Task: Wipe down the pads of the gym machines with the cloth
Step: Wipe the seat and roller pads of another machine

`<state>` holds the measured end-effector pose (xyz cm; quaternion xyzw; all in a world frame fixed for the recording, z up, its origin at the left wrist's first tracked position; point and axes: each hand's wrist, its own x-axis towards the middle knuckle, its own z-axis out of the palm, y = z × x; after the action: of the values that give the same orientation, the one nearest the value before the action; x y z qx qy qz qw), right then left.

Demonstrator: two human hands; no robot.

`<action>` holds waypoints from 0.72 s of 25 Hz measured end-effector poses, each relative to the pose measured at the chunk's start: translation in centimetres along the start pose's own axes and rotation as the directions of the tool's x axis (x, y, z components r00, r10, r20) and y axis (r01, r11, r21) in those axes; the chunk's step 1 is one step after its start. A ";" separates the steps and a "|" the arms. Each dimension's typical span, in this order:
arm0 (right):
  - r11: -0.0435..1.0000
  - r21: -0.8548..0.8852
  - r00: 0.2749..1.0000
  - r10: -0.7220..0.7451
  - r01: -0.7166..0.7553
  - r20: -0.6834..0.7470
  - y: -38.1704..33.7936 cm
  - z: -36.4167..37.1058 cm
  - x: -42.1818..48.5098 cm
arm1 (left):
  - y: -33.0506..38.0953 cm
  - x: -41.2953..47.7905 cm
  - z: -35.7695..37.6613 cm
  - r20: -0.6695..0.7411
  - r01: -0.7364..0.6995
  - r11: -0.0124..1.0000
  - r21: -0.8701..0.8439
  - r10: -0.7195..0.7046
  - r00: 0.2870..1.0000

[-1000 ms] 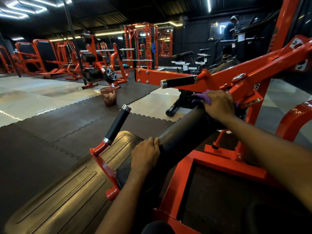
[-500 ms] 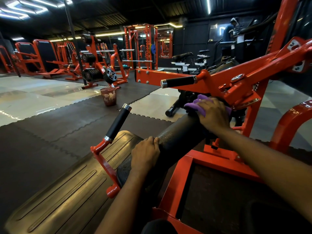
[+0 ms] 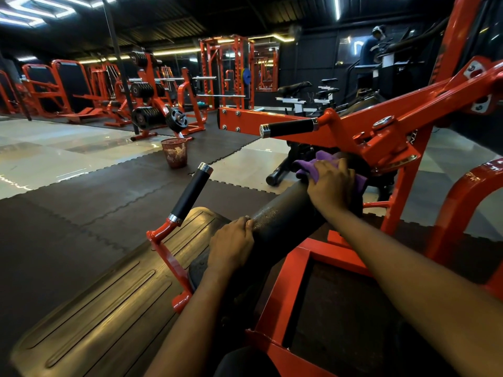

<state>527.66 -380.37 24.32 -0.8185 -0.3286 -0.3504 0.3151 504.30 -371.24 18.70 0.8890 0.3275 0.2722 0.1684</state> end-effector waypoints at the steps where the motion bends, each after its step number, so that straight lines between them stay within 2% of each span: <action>1: 1.000 0.019 1.000 -0.009 0.009 -0.001 -0.7 0.1 -1.0 | -0.2 0.0 -0.3 0.027 -0.004 1.000 -0.008 0.005 1.000; 5: 0.998 0.045 0.999 -0.048 0.048 0.008 -3.4 0.6 -4.8 | -1.0 0.4 -2.1 0.096 0.030 0.990 -0.140 -0.016 0.995; 9: 0.996 0.047 0.996 -0.076 0.074 0.037 -5.8 1.2 -8.0 | -1.6 -0.5 -3.8 -0.019 0.034 0.976 -0.215 -0.039 0.999; 11: 0.991 0.095 0.994 -0.098 0.094 0.046 -7.3 1.0 -9.8 | -2.1 -1.0 -4.4 -0.073 0.028 0.974 -0.223 -0.045 0.996; 15: 0.963 0.239 0.978 -0.161 0.126 0.131 -9.2 -0.5 -12.4 | -1.7 -2.2 -5.7 -0.084 0.045 0.969 -0.244 -0.067 0.994; 17: 0.926 0.377 0.966 -0.076 -0.023 0.247 -8.6 -1.7 -11.1 | -0.8 -2.3 -6.8 -0.101 0.026 0.967 -0.252 -0.053 0.993; 18: 0.848 0.505 0.949 -0.006 -0.163 0.316 -8.1 -2.7 -10.1 | -0.2 -2.2 -7.5 -0.114 0.006 0.963 -0.270 -0.038 0.993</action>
<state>515.09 -380.83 20.23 -0.7584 -0.4220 -0.1033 0.4859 498.34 -371.62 23.76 0.8366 0.3067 0.3643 0.2707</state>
